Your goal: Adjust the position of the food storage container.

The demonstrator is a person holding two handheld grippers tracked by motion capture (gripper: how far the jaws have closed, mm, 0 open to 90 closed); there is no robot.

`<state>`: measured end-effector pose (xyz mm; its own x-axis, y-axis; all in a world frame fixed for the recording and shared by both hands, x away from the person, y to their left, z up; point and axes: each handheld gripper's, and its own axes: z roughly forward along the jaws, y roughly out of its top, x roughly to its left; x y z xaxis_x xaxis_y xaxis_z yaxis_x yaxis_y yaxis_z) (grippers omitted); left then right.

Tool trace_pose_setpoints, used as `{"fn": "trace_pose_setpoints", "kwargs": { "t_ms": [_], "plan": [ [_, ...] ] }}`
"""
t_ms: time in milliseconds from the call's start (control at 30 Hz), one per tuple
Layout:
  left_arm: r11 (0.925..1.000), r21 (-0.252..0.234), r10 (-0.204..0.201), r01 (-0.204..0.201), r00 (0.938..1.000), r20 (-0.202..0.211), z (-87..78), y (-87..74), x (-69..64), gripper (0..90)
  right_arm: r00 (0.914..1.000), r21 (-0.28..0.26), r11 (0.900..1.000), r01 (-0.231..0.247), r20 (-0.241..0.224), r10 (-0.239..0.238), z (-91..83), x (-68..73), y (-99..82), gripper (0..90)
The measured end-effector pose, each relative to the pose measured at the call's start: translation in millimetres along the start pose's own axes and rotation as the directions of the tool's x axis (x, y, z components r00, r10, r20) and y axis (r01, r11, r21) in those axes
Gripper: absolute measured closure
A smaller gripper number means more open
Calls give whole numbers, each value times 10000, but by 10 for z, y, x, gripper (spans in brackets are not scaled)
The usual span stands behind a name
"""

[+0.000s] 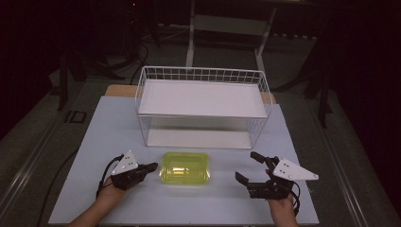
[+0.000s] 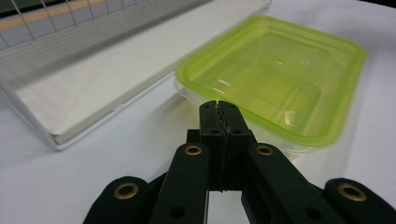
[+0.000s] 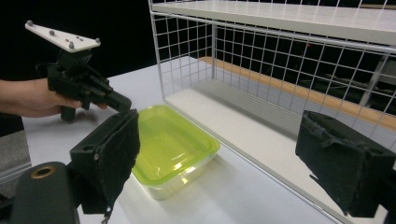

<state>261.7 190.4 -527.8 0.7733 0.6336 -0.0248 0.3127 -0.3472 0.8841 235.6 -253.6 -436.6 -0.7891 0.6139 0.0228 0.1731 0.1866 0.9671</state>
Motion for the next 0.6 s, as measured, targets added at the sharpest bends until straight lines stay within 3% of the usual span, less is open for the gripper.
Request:
{"fn": "trace_pose_setpoints", "kwargs": {
  "t_ms": [133,300,533,600],
  "plan": [
    [9997,25,-237,238,9995,-196,45,-21,39,899,10000,3,10000,0,-46,0,10,2,1,137],
    [9993,-135,-352,353,9993,94,119,-28,35,899,10000,-2,10000,-47,-69,47,13,-8,-2,137],
    [9994,-89,-345,346,9994,78,192,26,-21,899,9999,42,10000,-62,-92,62,19,-18,-9,137],
    [9992,-63,-388,389,9990,240,222,41,-39,899,9999,40,10000,-54,-94,54,17,-14,-6,137]
  ]
}}
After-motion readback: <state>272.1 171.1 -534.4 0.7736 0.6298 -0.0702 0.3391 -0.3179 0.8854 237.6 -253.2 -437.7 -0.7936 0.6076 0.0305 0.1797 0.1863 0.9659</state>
